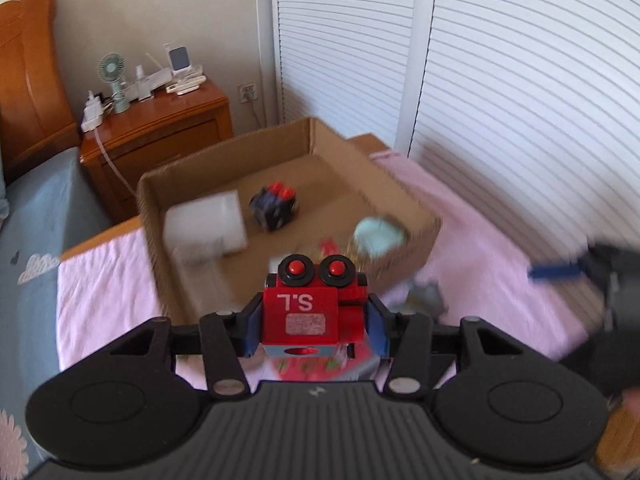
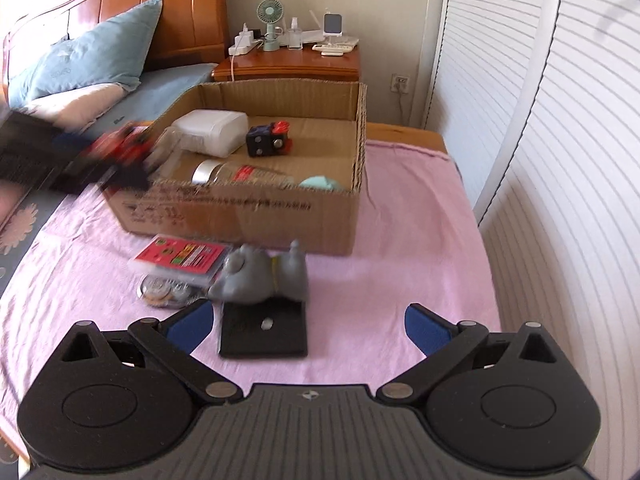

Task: Organize rigid objects
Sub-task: 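Lower the red train into the box and open the left tool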

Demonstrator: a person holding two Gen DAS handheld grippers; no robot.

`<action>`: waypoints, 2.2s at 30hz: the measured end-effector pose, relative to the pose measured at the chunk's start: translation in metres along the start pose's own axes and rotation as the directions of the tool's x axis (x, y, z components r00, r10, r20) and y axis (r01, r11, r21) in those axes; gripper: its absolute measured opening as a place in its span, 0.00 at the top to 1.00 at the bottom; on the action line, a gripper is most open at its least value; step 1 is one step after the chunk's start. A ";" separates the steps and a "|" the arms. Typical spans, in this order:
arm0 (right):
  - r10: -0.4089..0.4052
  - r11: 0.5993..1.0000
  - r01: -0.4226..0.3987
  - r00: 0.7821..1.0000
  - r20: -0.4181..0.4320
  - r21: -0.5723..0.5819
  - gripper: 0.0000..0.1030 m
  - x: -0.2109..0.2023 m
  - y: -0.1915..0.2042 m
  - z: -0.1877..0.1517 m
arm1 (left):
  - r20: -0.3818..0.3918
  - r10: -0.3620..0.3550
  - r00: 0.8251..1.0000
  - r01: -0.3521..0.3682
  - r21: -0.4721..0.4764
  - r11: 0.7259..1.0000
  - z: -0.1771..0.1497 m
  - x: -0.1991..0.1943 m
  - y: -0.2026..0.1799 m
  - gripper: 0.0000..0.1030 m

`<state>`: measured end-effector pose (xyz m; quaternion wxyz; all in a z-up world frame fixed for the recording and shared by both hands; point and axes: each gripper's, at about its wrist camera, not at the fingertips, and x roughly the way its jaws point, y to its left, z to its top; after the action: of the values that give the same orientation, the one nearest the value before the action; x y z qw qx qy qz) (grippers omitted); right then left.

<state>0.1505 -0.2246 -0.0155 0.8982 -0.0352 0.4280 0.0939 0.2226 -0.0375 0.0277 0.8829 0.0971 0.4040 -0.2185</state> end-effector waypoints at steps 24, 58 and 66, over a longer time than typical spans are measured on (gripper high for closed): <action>-0.008 0.985 0.004 1.000 0.026 0.173 0.00 -0.014 -0.056 -0.019 | -0.023 0.075 0.997 -0.074 0.009 0.997 0.108 0.116 -0.026 0.10; 0.026 1.000 -0.026 1.000 0.008 0.001 0.00 -0.014 -0.005 -0.058 | 0.038 0.258 0.965 -0.253 -0.099 0.962 -0.073 -0.027 -0.024 0.05; 0.012 0.998 -0.015 0.999 -0.052 -0.062 0.00 0.020 0.013 -0.057 | 0.016 0.258 0.966 -0.255 -0.114 0.960 -0.102 -0.001 -0.030 0.02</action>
<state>0.1167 -0.2168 -0.0667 0.8847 -0.0626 0.4482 0.1120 0.1395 -0.0287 -0.0375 0.9140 0.0962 0.3858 -0.0812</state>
